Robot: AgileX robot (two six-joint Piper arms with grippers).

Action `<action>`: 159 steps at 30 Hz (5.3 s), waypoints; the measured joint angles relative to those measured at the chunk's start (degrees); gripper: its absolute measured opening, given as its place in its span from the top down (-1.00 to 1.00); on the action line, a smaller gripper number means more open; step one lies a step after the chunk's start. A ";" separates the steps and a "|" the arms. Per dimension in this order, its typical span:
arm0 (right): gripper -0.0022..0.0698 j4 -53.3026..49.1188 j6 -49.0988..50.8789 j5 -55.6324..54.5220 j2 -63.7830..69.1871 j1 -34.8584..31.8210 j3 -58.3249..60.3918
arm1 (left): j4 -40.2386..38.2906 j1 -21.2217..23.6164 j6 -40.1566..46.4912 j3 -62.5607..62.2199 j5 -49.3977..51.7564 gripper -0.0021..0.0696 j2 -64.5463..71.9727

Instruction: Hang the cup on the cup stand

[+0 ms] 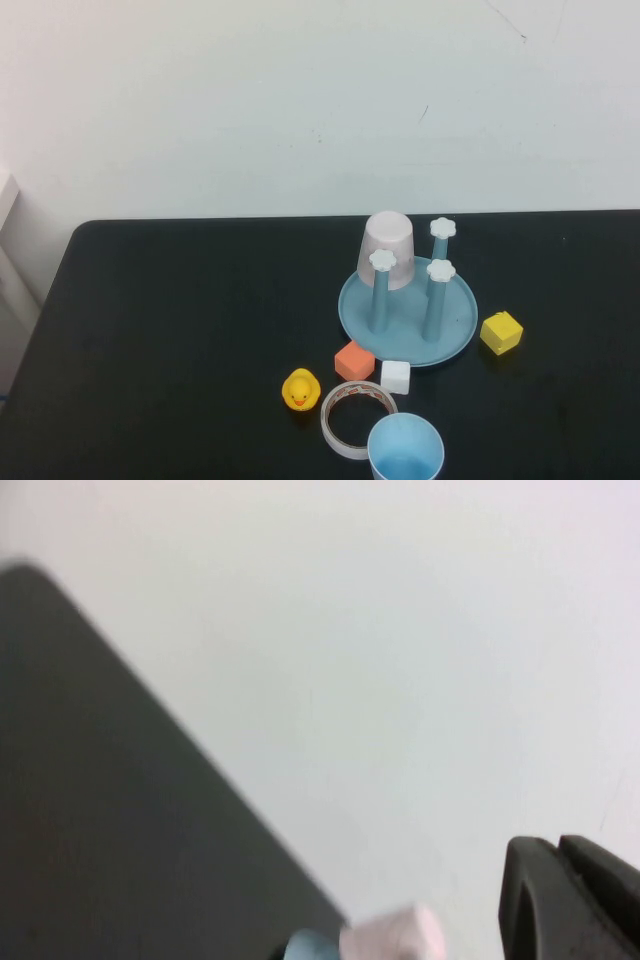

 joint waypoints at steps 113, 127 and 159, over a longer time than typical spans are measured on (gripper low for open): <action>0.91 75.40 -29.39 9.63 0.00 0.04 0.43 | 45.80 -42.21 16.20 -52.77 7.92 0.91 86.68; 0.91 103.41 -64.18 24.13 29.58 0.04 -8.51 | 46.93 -42.21 28.49 -42.38 -22.95 0.91 70.44; -0.96 103.78 -31.77 26.28 81.11 14.53 -47.39 | 42.04 -42.21 46.36 -42.38 -33.43 0.91 70.44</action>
